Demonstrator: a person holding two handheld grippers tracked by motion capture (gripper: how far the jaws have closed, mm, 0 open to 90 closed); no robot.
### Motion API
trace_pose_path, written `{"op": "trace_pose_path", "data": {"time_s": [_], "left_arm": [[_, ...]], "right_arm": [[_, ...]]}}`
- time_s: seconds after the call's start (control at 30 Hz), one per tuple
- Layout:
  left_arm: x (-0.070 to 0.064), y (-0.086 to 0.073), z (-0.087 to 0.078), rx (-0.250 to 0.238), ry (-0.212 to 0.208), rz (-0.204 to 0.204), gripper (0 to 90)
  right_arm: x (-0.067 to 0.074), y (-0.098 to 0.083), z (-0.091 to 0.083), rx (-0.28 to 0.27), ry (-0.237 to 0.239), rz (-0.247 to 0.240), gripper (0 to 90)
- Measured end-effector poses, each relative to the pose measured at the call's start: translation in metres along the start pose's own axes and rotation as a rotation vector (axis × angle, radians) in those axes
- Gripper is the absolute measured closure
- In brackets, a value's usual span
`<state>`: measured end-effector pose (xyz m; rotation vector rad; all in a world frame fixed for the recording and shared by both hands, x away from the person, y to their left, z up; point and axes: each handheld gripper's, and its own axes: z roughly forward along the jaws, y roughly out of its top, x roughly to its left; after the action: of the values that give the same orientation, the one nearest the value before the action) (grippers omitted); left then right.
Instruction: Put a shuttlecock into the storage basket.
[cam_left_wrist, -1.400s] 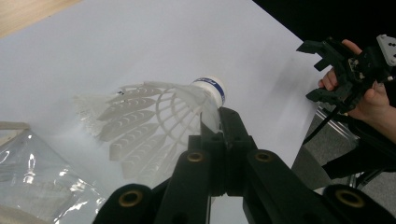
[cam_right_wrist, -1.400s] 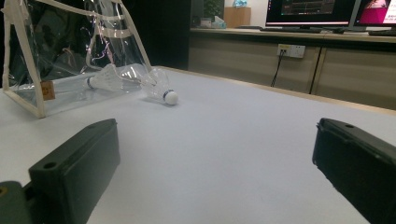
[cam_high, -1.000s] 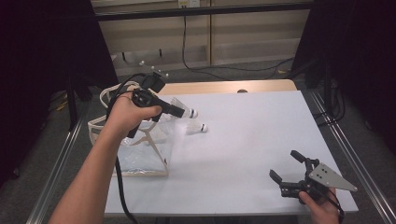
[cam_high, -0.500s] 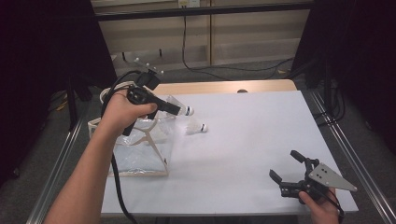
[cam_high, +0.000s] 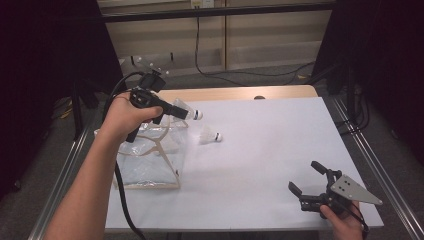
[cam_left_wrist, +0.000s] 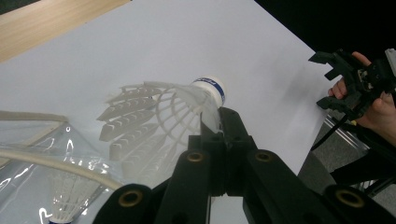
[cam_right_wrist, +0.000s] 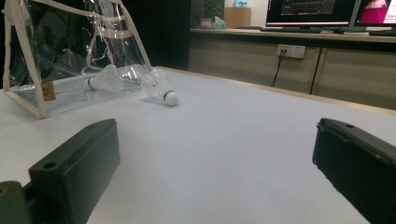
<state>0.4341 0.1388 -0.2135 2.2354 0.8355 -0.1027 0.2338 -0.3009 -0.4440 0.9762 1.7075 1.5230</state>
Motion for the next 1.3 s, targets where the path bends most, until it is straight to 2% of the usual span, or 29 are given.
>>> {"op": "trace_pose_path", "data": {"time_s": [0.23,0.33,0.37,0.43,0.47,0.57,0.8,1.3], "left_arm": [[0.003,0.0,-0.004,-0.016,0.009,-0.013,90.0],[0.005,-0.001,-0.007,-0.006,0.011,-0.004,90.0],[0.005,-0.001,-0.008,-0.015,0.015,-0.018,90.0],[0.007,-0.002,-0.011,-0.013,0.018,-0.011,90.0],[0.006,-0.002,-0.011,-0.018,0.02,-0.021,90.0],[0.008,-0.002,-0.015,-0.009,0.023,-0.012,90.0],[0.009,-0.003,-0.023,-0.027,0.038,-0.023,90.0],[0.016,-0.006,-0.034,-0.023,0.063,-0.034,90.0]], "right_arm": [[0.0,0.0,0.0,0.001,0.001,0.001,0.6],[0.0,0.0,0.0,0.0,0.0,0.0,0.6],[0.0,0.0,0.0,0.0,0.0,-0.001,0.6],[0.0,0.0,0.0,-0.001,0.0,-0.001,0.6],[0.0,0.0,0.0,-0.001,-0.001,-0.001,0.6],[0.0,0.0,0.0,0.0,0.001,0.0,0.6],[0.0,0.0,0.0,0.0,0.001,0.0,0.6],[0.0,0.0,0.0,-0.001,0.0,0.001,0.6]]}}
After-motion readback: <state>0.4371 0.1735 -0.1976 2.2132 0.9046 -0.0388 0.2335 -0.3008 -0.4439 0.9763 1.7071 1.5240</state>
